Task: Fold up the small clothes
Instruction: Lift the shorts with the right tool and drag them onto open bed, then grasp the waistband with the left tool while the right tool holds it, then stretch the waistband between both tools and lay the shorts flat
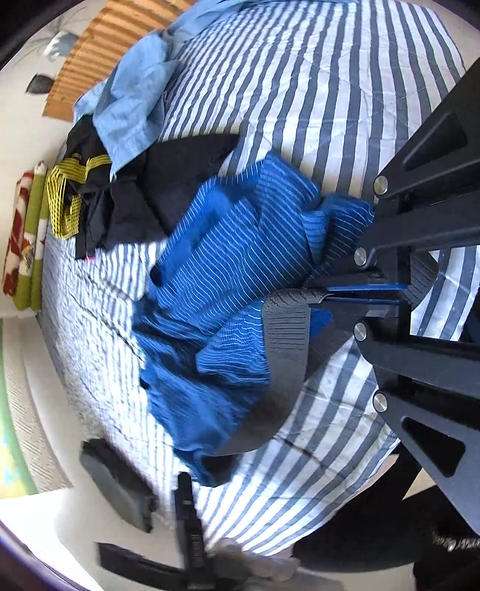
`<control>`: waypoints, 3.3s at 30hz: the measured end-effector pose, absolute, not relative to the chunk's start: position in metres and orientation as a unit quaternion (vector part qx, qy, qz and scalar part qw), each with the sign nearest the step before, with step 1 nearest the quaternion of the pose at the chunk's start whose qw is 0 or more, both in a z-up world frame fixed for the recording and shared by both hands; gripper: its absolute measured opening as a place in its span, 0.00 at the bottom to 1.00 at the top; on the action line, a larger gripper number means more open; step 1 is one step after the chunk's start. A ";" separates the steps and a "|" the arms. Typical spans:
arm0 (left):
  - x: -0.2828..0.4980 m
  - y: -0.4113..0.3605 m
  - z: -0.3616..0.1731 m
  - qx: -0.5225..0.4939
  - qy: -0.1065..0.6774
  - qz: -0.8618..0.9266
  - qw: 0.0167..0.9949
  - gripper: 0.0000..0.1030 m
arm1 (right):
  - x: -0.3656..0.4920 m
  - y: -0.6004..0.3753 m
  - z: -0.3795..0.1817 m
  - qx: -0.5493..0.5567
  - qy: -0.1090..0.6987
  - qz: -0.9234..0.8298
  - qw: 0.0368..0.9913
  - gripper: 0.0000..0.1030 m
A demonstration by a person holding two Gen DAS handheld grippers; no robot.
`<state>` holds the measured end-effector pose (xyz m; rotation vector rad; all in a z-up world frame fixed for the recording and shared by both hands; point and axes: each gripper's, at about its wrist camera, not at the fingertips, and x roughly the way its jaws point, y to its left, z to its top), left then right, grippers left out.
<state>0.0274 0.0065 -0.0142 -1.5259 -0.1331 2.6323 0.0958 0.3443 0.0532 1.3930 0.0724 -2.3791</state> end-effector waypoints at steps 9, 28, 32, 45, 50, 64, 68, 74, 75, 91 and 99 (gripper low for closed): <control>0.038 0.045 -0.038 -0.517 0.043 0.852 0.071 0.89 | 0.079 0.382 0.080 0.487 -0.034 -0.856 0.172 0.02; 0.048 -0.032 0.018 -0.493 -0.134 0.855 0.087 0.06 | 0.121 0.357 0.021 0.517 0.074 -0.841 0.141 0.04; 0.071 -0.046 0.068 -0.457 -0.139 0.873 0.094 0.06 | 0.132 0.346 0.062 0.459 0.099 -0.871 0.141 0.01; -0.005 -0.059 0.053 -0.539 -0.153 0.827 0.057 0.08 | 0.071 0.329 0.173 0.389 0.059 -0.909 0.140 0.01; -0.052 -0.068 -0.033 -0.608 -0.181 0.773 0.011 0.39 | 0.013 0.319 0.084 0.474 0.070 -0.871 0.112 0.01; -0.010 -0.048 0.004 -0.560 -0.025 0.825 0.065 0.69 | -0.002 0.338 0.047 0.546 0.002 -0.826 0.140 0.14; -0.011 -0.034 -0.015 -0.570 0.029 0.820 0.039 0.68 | 0.004 0.336 0.054 0.556 0.000 -0.817 0.152 0.31; -0.034 -0.035 -0.018 -0.565 0.006 0.825 0.029 0.46 | -0.001 0.328 0.048 0.576 0.017 -0.807 0.127 0.32; -0.038 -0.037 -0.019 -0.566 0.006 0.824 0.022 0.27 | -0.005 0.326 0.044 0.580 0.023 -0.805 0.120 0.32; -0.065 -0.091 0.142 -0.482 -0.024 0.876 0.001 0.02 | -0.010 0.312 0.180 0.451 0.121 -0.877 0.112 0.01; -0.047 -0.096 0.243 -0.420 0.038 0.907 0.000 0.03 | -0.029 0.288 0.305 0.322 0.114 -0.936 0.088 0.01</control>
